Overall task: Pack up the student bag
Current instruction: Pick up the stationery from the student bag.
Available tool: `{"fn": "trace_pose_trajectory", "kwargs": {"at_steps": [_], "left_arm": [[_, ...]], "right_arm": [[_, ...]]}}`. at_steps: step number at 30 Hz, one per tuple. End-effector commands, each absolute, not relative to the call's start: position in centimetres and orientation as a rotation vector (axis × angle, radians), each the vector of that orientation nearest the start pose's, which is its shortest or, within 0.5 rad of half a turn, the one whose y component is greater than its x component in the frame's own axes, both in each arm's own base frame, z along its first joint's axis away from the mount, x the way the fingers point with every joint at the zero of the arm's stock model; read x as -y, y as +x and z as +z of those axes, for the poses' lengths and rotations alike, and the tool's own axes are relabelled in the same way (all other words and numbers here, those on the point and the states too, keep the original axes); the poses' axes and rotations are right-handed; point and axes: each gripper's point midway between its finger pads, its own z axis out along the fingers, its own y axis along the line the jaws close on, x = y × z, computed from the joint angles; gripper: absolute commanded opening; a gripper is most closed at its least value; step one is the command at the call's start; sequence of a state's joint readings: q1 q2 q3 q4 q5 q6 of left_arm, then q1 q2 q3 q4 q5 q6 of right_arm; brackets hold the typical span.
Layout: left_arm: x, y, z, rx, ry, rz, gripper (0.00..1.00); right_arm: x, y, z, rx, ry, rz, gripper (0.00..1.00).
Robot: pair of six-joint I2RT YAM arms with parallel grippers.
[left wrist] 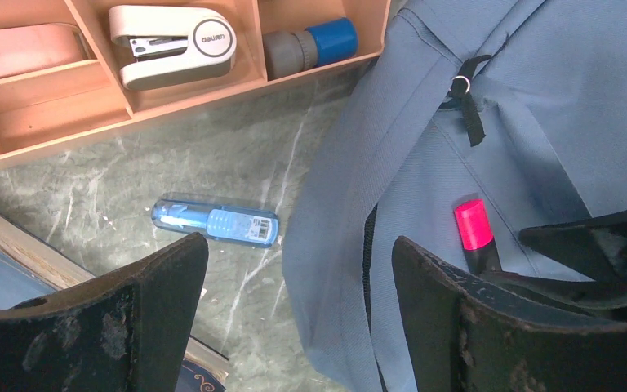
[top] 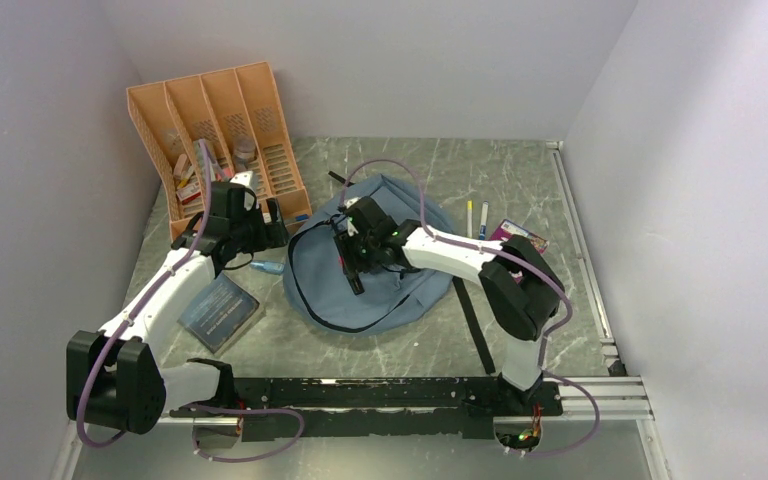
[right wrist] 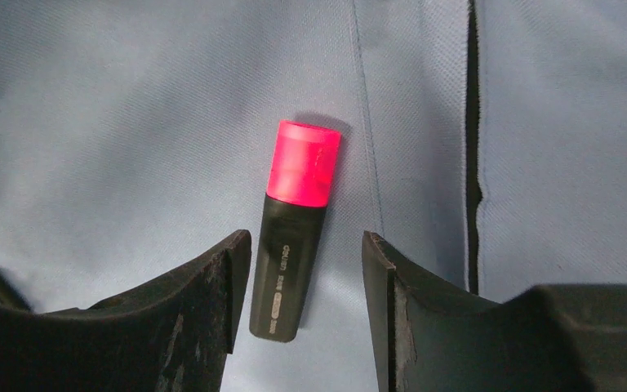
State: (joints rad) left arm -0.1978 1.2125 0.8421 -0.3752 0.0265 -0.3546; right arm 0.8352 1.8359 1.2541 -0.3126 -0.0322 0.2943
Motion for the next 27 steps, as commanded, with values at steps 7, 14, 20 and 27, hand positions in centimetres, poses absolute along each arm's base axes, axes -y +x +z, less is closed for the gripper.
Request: {"fn": "trace_pose_trajectory", "kwargs": {"at_steps": [7, 14, 20, 27], "left_arm": [[8.6, 32.8, 13.8, -2.311, -0.156, -0.336, 0.87], [8.6, 32.8, 13.9, -2.310, -0.156, -0.338, 0.87], [8.3, 32.8, 14.3, -2.300, -0.170, -0.323, 0.84], [2.6, 33.2, 26.0, -1.995, -0.300, -0.040, 0.83]], "right_arm": [[-35.7, 28.4, 2.3, -2.508, -0.724, 0.450, 0.45], [-36.3, 29.3, 5.1, -2.418, -0.703, 0.455, 0.30], [-37.2, 31.0, 10.2, -2.299, -0.679, 0.494, 0.28], [-41.2, 31.5, 13.5, -2.216, -0.759, 0.638, 0.27]]}}
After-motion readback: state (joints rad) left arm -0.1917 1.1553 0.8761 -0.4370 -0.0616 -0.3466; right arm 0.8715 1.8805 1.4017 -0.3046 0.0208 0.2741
